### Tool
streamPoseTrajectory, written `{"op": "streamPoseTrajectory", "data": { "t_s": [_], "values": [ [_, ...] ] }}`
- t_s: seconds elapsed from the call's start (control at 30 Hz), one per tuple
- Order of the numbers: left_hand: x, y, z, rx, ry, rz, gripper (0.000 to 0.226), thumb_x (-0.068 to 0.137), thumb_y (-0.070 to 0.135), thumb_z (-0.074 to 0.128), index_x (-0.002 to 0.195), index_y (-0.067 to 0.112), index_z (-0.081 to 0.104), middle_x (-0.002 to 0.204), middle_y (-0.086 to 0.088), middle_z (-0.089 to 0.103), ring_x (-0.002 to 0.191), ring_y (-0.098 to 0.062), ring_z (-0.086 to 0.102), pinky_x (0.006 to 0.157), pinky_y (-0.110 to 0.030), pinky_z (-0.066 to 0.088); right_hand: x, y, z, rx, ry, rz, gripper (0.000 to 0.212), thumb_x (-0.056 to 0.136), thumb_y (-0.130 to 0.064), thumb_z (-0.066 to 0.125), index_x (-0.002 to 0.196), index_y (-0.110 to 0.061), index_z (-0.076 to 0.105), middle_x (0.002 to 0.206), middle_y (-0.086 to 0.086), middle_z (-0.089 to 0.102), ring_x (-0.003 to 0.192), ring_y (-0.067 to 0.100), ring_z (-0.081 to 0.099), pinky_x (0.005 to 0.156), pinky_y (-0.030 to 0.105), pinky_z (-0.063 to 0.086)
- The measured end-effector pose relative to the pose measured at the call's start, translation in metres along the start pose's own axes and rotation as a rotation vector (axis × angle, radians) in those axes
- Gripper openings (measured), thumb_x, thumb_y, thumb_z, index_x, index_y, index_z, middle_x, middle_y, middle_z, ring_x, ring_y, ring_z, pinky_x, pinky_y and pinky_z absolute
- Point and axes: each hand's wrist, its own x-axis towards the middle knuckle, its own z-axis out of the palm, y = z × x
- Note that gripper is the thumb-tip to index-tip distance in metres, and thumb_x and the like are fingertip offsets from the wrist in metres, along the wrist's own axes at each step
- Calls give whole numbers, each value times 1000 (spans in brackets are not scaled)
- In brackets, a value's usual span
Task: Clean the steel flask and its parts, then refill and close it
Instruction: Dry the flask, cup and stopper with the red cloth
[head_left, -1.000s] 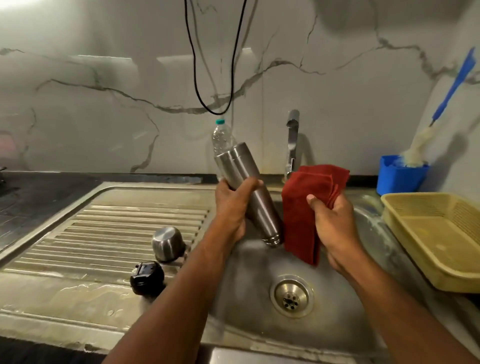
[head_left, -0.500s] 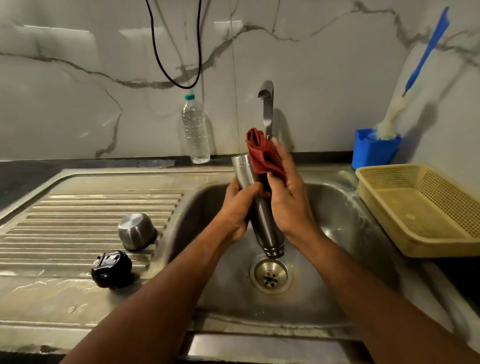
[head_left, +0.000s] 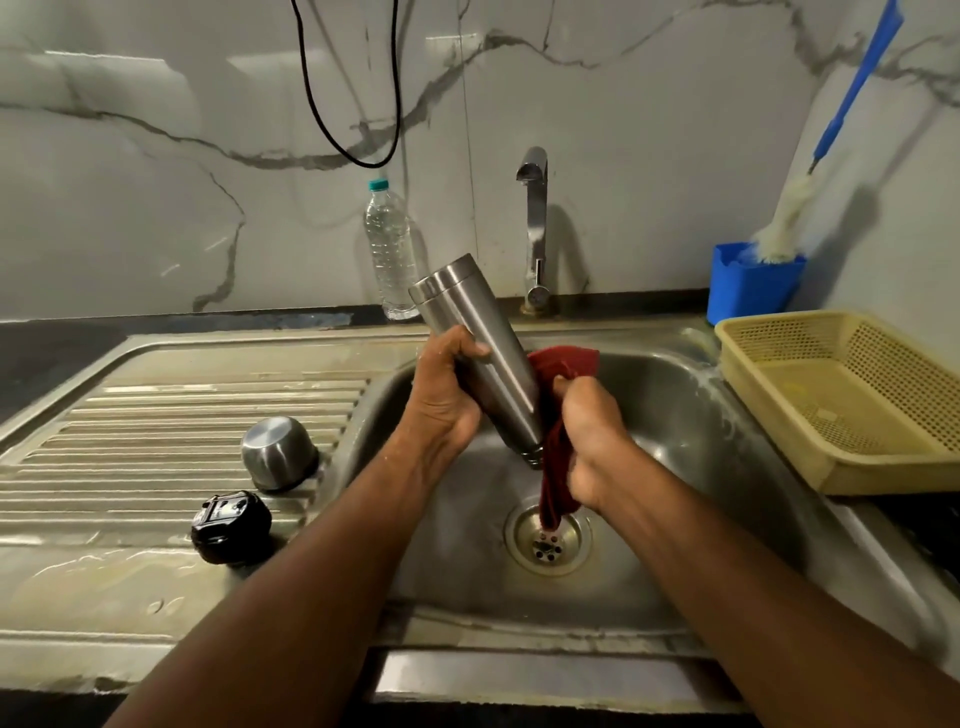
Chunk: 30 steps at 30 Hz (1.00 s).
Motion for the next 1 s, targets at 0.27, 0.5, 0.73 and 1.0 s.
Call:
{"op": "streamPoseTrajectory", "data": {
  "t_s": [0.27, 0.5, 0.73, 1.0],
  "values": [
    [-3, -25, 10, 247, -84, 23, 50, 63, 3, 58, 113, 1, 59, 92, -15, 62, 88, -27, 62, 74, -34, 57, -4, -12, 18, -61, -167, -624, 37, 106, -39, 43, 138, -33, 59, 127, 1, 68, 118, 16, 66, 108, 42, 50],
    [4, -4, 3, -13, 77, 95, 66, 58, 9, 62, 123, 2, 57, 95, -14, 64, 87, -26, 66, 70, -38, 60, 10, 4, 12, -65, -81, -252, 26, 107, -34, 49, 109, -19, 70, 117, 26, 71, 103, 42, 70, 89, 52, 57],
    [4, -23, 2, 171, 15, 35, 68, 61, 5, 60, 129, 3, 56, 97, -12, 65, 93, -28, 64, 78, -41, 60, -5, -12, 11, 78, -164, -348, 32, 110, -31, 43, 120, -18, 70, 114, 13, 76, 105, 25, 74, 100, 43, 57],
    [11, -14, -1, 60, 171, 74, 59, 56, 5, 58, 115, 11, 54, 90, -8, 65, 85, -25, 63, 77, -42, 57, -4, -3, 13, 35, -121, -236, 34, 110, -33, 44, 123, -13, 68, 111, 16, 76, 103, 31, 73, 94, 46, 59]
  ]
}}
